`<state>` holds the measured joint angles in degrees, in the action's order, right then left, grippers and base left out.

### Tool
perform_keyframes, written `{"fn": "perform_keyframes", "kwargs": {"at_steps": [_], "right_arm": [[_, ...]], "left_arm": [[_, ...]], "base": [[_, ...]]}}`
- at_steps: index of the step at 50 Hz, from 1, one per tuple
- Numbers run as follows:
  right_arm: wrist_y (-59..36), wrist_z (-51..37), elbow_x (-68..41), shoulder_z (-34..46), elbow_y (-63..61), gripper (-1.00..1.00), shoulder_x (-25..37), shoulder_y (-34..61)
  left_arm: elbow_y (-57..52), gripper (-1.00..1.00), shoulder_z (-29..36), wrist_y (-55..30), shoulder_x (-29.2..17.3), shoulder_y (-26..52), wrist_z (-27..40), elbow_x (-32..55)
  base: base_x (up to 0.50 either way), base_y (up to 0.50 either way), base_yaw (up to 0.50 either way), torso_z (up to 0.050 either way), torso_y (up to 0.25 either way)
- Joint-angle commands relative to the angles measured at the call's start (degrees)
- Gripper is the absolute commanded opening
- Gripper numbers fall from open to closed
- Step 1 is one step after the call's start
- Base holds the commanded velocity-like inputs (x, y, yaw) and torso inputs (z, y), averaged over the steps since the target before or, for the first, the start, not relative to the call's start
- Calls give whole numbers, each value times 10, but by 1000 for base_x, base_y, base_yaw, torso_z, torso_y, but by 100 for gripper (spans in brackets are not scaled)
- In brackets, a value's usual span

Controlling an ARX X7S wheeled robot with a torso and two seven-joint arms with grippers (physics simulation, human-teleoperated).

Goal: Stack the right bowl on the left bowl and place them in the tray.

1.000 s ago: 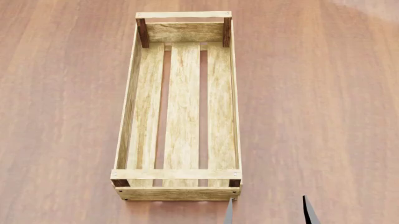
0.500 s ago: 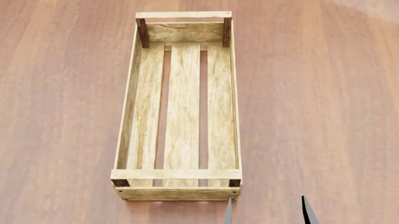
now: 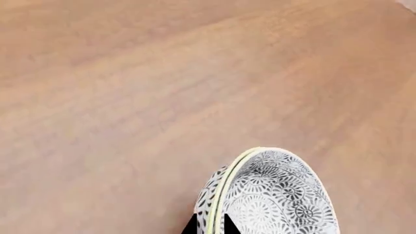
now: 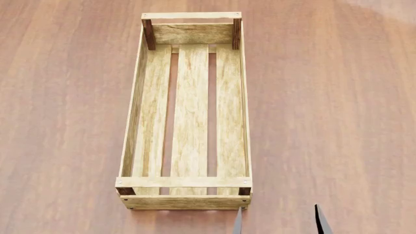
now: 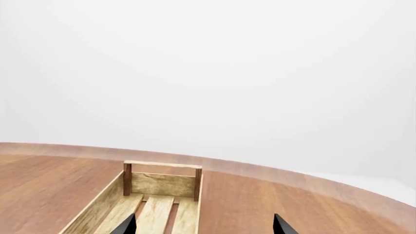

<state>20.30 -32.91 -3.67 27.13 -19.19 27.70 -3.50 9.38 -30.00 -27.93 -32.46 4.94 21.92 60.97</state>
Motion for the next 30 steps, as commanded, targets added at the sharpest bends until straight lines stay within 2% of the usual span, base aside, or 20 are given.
{"fn": "perform_keyframes", "kwargs": {"at_steps": [1, 15, 22, 30], "right_arm": [[-2, 11, 13, -13, -5, 100, -10, -1], [-3, 10, 9, -13, -6, 100, -8, 1], [-3, 9, 4, -16, -10, 100, -6, 0], [-1, 7, 6, -16, -10, 100, -5, 0]], "left_arm": [[-96, -100, 54, -15, -16, 38, -6, -22], [-147, -100, 132, -63, -42, 125, 25, -38], [-191, -100, 187, -114, -48, 213, 55, -26], [-242, -100, 218, -161, -54, 288, 82, 4]], "base": [[0, 0, 0, 0, 0], [0, 0, 0, 0, 1], [0, 0, 0, 0, 0], [0, 0, 0, 0, 1]]}}
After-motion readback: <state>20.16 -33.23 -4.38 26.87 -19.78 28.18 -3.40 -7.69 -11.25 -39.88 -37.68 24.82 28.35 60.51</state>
